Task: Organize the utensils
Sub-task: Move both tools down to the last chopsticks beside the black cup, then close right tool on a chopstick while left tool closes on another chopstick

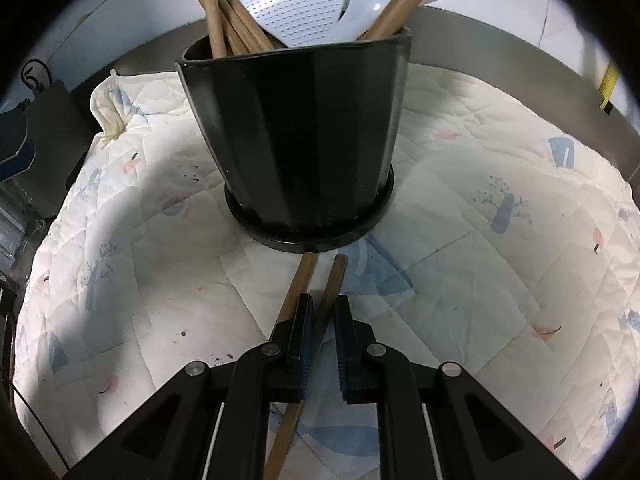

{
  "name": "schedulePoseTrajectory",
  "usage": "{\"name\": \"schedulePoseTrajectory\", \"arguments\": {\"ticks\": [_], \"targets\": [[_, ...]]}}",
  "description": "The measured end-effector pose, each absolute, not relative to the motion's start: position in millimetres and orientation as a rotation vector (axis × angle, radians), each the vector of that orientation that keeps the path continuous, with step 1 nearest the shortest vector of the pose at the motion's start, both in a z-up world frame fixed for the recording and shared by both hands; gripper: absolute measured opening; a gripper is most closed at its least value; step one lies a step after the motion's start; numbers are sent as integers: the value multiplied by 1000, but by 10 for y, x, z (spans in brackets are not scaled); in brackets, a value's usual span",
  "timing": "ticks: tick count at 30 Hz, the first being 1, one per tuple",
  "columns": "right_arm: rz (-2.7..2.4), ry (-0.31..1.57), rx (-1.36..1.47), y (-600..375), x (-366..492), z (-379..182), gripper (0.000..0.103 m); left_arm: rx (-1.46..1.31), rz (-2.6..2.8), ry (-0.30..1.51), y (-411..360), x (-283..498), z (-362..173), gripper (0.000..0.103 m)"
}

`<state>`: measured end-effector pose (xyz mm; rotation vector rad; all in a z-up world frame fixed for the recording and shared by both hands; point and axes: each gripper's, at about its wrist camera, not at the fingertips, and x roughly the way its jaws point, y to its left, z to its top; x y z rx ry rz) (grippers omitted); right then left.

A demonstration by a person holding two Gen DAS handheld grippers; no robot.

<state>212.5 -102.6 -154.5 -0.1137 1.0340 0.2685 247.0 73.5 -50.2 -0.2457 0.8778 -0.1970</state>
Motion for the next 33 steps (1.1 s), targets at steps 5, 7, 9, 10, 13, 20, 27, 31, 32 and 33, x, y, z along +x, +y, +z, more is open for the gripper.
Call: {"name": "schedulePoseTrajectory", "arguments": {"ticks": [5, 7, 9, 10, 13, 20, 27, 31, 32, 33], "targets": [[283, 1035, -79, -1069, 2106, -1506, 10, -257, -223, 888, 699, 2472, -545, 41], [278, 1022, -62, -1140, 2068, -1456, 10, -254, -233, 892, 658, 2467, -569, 41], [274, 1009, -44, -1239, 2030, -1390, 10, -248, -255, 900, 585, 2468, -600, 41], [277, 1002, -25, -1291, 2010, -1354, 9, -244, -269, 905, 543, 2472, -620, 41], [274, 981, 20, -1435, 1951, -1249, 9, -218, -321, 929, 344, 2473, -708, 41], [255, 911, 105, -1729, 1762, -964, 9, -154, -425, 1017, -134, 2543, -1045, 38], [252, 827, 127, -1825, 1558, -698, 9, -104, -446, 1073, -404, 2671, -1342, 25], [253, 787, 126, -1869, 1443, -557, 9, -106, -422, 1096, -445, 2773, -1462, 25], [254, 778, 125, -1870, 1427, -532, 9, -106, -417, 1100, -458, 2800, -1490, 25], [254, 772, 126, -1871, 1422, -511, 9, -102, -413, 1105, -469, 2827, -1516, 25]]}}
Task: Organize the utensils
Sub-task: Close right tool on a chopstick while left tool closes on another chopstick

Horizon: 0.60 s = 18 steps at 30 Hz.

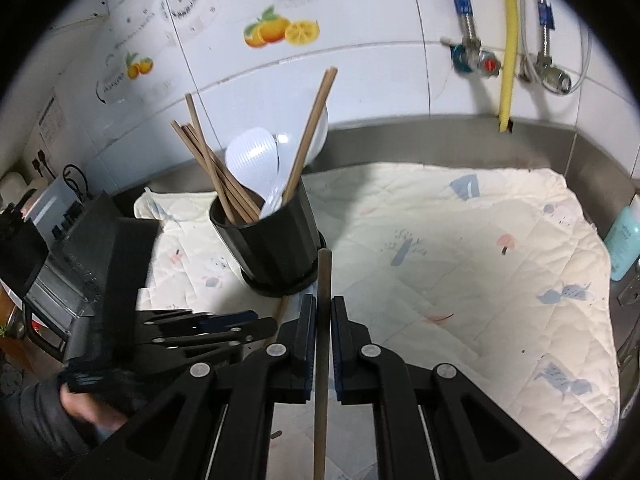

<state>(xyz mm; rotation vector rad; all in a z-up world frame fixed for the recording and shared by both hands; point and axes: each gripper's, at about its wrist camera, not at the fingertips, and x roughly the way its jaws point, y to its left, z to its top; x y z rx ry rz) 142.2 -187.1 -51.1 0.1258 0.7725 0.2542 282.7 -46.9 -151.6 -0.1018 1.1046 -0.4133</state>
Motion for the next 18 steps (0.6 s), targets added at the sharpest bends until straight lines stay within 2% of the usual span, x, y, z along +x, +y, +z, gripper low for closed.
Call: {"name": "schedulePoseTrajectory", "arguments": {"ticks": [8, 15, 18], "targets": [[243, 734, 134, -1933, 1349, -397, 9, -58, -389, 1130, -579, 2915, -1658, 24], [239, 704, 138, -1967, 1298, -298, 9, -21, -366, 1137, -657, 2938, -1757, 10], [242, 695, 138, -1965, 1285, -262, 9, 0, -367, 1126, -670, 2915, -1763, 9]]}}
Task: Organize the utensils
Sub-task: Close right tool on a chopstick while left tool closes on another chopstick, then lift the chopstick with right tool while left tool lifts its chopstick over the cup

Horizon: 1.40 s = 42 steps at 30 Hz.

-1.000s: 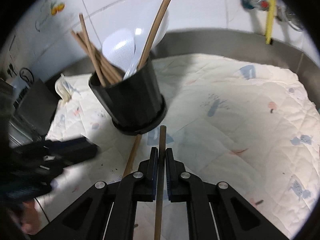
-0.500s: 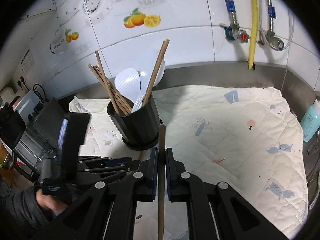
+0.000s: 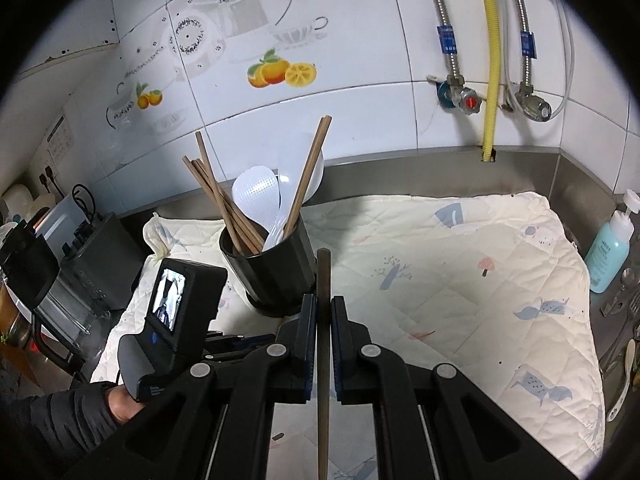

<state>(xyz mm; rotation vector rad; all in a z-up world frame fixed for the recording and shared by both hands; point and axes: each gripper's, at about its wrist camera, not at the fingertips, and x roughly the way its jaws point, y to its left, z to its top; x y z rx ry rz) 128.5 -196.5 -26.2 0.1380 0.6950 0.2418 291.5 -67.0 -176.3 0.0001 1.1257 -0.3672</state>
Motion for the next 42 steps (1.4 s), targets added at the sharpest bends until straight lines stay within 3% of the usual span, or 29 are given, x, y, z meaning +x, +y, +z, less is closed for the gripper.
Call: {"name": "schedulePoseTrajectory", "arguments": {"ticks": [9, 26, 42], "targets": [[254, 657, 142, -1977, 1266, -106, 9, -55, -405, 1038, -581, 2757, -1441, 7], [274, 575, 129, -1972, 1240, 204, 9, -194, -434, 741, -126, 2327, -131, 6], [282, 504, 128, -1948, 1362, 534, 9, -232, -347, 405, 201, 2675, 1135, 6]]}}
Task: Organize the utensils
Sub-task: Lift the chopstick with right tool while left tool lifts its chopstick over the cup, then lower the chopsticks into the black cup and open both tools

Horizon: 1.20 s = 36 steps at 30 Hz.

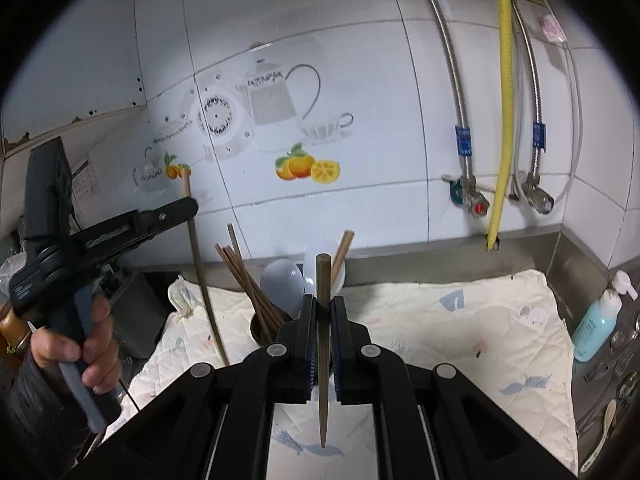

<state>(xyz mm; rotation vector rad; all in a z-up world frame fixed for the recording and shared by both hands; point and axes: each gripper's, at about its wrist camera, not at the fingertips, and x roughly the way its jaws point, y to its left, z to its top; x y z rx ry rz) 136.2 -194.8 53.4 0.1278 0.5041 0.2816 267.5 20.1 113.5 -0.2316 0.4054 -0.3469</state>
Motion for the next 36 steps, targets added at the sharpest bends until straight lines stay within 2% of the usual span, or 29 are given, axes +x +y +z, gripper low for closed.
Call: {"name": "schedulePoseTrajectory", "arguments": {"ticks": [10, 23, 36], "targets": [[274, 467, 118, -1867, 1519, 724, 9, -215, -239, 282, 247, 3100, 1173, 6], [290, 363, 101, -1670, 1781, 1024, 9, -166, -225, 356, 173, 3402, 576, 6], [323, 379, 76, -1387, 2097, 792, 9, -199, -215, 417, 360, 3342, 327, 7]]}}
